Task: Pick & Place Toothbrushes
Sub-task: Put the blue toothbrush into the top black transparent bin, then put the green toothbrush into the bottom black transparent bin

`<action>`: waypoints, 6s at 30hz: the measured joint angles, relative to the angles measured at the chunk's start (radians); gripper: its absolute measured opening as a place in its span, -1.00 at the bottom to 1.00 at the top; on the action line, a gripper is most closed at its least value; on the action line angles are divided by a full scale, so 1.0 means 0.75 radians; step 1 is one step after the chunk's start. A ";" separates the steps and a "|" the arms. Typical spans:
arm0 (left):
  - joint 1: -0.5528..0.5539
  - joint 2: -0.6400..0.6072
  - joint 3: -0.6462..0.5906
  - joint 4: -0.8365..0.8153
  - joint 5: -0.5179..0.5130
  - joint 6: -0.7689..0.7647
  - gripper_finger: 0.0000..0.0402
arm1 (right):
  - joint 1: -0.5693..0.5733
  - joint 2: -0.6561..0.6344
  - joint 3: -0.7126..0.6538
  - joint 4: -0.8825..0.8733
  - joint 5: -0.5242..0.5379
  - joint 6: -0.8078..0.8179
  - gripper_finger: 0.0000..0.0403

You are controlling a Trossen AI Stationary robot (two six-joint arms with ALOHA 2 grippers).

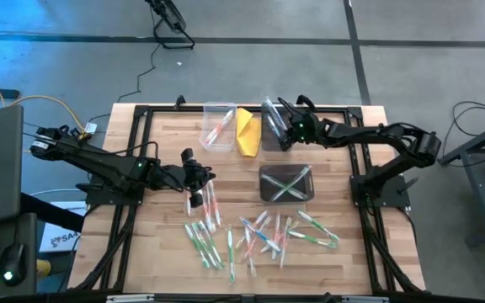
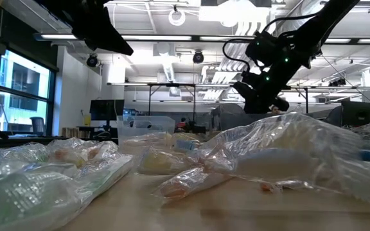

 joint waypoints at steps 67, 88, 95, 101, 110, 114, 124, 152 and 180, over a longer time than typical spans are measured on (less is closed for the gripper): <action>0.000 0.000 0.000 -0.002 0.000 -0.015 -0.95 | 0.919 -0.638 0.001 -0.950 -0.417 0.511 -0.63; 0.000 0.000 0.000 -0.001 0.001 -0.016 -0.95 | 1.280 -0.628 -0.115 -1.061 -0.100 1.014 -0.63; 0.000 0.000 0.000 -0.001 0.006 -0.016 -0.95 | 1.342 -0.627 -0.189 -1.017 -0.147 1.096 -0.60; 0.000 0.000 0.000 -0.001 0.007 -0.016 -0.95 | 1.400 -0.627 -0.191 -0.953 -0.126 1.077 -0.39; 0.000 0.000 0.000 -0.001 0.006 -0.016 -0.95 | 1.496 -0.516 -0.190 -0.779 -0.129 1.002 -0.20; 0.000 0.000 0.000 -0.002 0.005 -0.016 -0.95 | 1.512 -0.407 -0.190 -0.782 -0.129 1.019 -0.23; 0.000 0.000 0.000 -0.002 0.005 -0.016 -0.95 | 1.511 -0.164 -0.190 -0.702 -0.138 1.026 -0.25; -0.001 0.000 0.000 -0.002 -0.001 -0.016 -0.95 | 1.511 -0.135 -0.195 -0.683 -0.135 1.021 -0.84; 0.000 0.000 0.000 -0.008 0.008 -0.011 -0.95 | 1.544 -0.577 -0.190 -0.427 0.049 0.829 -0.96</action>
